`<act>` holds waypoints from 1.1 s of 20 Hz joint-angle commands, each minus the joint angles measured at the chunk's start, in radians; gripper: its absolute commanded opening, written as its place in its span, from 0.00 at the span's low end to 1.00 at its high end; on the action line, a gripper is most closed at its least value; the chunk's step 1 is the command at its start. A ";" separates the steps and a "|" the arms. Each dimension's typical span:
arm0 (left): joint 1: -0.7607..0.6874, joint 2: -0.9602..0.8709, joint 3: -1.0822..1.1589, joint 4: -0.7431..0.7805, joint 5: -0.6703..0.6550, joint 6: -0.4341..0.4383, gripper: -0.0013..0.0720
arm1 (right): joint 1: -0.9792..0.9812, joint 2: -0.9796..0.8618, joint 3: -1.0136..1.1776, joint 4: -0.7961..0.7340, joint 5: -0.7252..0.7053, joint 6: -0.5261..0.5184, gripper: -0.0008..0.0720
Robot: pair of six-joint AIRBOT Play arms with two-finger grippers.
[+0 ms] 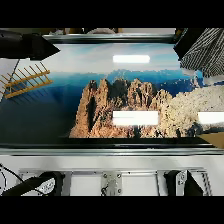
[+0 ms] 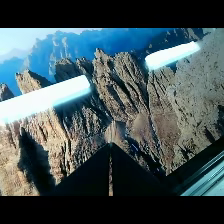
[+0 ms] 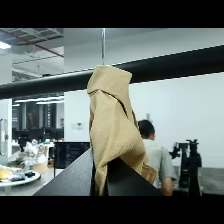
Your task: Fold the clothes and pants, and hang the long-sleeved shirts on hangers.
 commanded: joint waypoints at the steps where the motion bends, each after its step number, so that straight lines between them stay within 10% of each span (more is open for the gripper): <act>1: 0.000 0.000 0.000 0.004 -0.030 0.000 0.04 | -0.069 -0.026 0.009 -0.001 0.092 -0.067 0.02; 14: -0.001 0.000 0.000 0.005 -0.040 0.000 0.04 | -0.294 -0.048 -0.027 -0.001 0.482 0.016 0.05; 15: 0.000 0.000 0.000 0.005 -0.040 0.000 0.04 | -0.294 -0.050 -0.027 0.000 0.508 0.016 0.11; 17: 0.000 0.000 0.000 0.005 -0.041 0.000 0.04 | -0.294 -0.051 -0.027 0.000 0.525 0.016 0.66; 18: 0.000 0.000 0.000 0.005 -0.041 0.000 0.04 | -0.294 -0.050 -0.027 0.001 0.525 0.016 0.77; 22: 0.000 0.000 0.000 0.005 -0.042 0.000 0.04 | -0.294 0.010 -0.026 0.184 0.469 0.016 0.77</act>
